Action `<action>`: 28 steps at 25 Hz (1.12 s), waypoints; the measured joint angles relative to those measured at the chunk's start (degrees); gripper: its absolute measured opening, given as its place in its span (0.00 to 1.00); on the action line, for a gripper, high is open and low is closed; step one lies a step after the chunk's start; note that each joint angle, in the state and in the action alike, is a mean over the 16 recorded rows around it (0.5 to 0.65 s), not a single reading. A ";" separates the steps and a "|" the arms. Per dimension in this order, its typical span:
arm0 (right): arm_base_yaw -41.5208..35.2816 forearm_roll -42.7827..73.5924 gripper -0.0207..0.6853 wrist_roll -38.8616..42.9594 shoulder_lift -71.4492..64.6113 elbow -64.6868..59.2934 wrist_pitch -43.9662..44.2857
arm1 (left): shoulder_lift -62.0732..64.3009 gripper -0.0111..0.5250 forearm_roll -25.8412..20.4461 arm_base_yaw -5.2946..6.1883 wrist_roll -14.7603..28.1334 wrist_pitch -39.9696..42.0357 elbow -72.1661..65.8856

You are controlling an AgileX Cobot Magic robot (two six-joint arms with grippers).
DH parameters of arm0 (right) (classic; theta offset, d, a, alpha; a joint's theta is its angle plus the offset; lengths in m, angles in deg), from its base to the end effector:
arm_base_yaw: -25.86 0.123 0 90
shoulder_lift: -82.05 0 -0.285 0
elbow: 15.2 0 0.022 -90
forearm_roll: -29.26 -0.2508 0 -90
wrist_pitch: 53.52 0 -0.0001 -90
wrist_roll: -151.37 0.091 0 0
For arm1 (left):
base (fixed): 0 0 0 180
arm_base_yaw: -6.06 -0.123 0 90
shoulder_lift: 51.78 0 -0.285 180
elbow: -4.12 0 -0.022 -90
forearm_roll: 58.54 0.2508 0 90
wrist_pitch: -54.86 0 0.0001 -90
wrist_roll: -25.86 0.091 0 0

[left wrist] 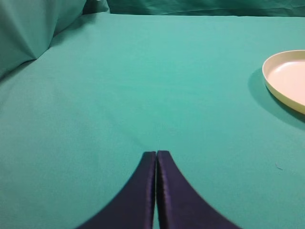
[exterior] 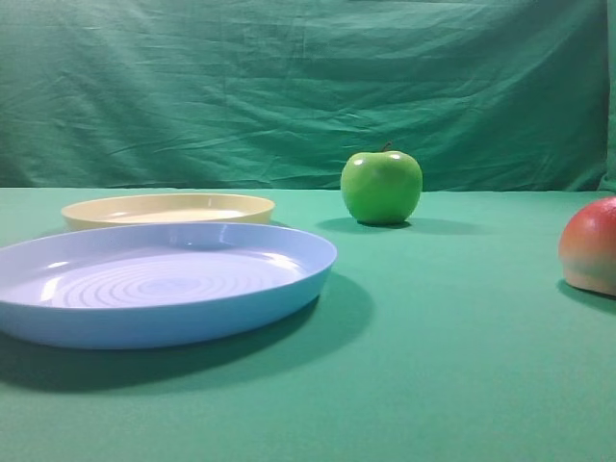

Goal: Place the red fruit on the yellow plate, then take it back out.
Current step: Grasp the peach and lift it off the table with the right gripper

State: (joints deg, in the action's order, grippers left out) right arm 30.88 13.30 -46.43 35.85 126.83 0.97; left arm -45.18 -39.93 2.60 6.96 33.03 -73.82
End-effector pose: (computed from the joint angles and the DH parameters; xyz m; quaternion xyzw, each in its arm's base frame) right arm 0.1075 0.0299 0.3105 -0.1484 0.9153 0.0945 0.3623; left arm 0.0508 0.0139 0.1775 -0.0706 0.7914 0.0574 0.6045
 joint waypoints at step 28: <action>18.06 6.13 0.72 -1.82 -32.01 2.03 -10.31 | 0.00 0.02 0.00 0.00 0.00 0.00 0.00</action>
State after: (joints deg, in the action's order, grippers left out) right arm 48.94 19.43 -48.25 3.84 128.86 -9.34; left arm -45.18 -39.93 2.60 6.96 33.03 -73.82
